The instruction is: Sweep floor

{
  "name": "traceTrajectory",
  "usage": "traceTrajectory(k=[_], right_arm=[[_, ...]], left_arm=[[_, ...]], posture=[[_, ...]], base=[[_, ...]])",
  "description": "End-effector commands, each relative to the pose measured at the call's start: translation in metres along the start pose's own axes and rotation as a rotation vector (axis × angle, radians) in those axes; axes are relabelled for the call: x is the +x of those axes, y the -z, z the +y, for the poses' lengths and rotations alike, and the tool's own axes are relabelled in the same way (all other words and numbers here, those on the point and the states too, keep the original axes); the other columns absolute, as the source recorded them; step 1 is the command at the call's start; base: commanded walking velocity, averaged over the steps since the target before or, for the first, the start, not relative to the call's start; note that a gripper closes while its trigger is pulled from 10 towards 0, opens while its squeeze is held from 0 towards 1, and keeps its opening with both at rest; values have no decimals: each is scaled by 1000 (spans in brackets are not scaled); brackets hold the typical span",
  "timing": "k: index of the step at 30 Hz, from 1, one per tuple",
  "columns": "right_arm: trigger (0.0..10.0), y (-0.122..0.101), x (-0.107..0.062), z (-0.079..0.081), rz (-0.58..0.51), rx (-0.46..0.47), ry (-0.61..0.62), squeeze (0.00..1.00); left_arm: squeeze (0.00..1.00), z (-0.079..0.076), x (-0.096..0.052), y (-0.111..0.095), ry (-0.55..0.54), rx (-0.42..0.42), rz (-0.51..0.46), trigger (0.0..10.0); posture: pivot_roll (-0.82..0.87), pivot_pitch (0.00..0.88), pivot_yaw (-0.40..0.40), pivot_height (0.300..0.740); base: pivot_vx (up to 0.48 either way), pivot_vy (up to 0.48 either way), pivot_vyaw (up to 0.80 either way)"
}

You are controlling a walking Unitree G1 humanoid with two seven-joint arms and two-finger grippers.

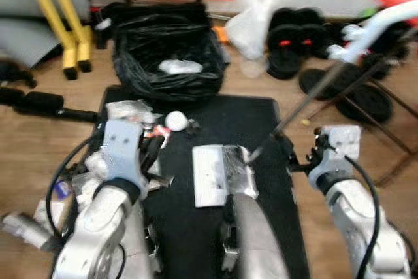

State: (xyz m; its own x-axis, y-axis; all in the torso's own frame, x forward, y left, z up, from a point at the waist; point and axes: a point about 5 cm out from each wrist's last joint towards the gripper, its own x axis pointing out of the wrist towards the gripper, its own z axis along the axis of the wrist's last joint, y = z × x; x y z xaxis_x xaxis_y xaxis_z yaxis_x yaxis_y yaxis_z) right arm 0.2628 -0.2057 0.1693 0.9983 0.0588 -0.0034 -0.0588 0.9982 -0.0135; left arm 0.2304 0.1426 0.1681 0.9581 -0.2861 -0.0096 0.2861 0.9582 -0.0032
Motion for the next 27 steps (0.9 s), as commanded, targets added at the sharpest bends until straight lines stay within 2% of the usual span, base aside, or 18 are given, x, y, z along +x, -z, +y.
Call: traceTrajectory(k=[1, 10, 17, 22, 27], right_arm=[[10000, 9, -6, -9, 39, -9, 49, 0], [10000, 12, -9, -16, 55, -16, 77, 0], [10000, 15, -4, -18, 55, -16, 93, 0], [10000, 19, 11, -23, 51, -35, 107, 0], [10000, 19, 15, -28, 49, -44, 126, 0]], left_arm=[[0, -4, -2, -2, 35, 0, 2, 10000], [0, -3, -4, -4, 33, 2, 16, 10000], [0, -3, -1, -5, 34, 3, 26, 10000], [0, -4, 1, -5, 32, 1, 29, 10000], [0, -4, 2, -5, 31, -1, 30, 10000]], posture=[[-88, 425, -97, 540], [-86, 426, -94, 515], [-84, 424, -96, 495], [-83, 416, -105, 475], [-87, 410, -111, 460]], base=[[0, 0, 0], [0, 0, 0], [0, 0, 0], [0, 0, 0], [0, 0, 0]])
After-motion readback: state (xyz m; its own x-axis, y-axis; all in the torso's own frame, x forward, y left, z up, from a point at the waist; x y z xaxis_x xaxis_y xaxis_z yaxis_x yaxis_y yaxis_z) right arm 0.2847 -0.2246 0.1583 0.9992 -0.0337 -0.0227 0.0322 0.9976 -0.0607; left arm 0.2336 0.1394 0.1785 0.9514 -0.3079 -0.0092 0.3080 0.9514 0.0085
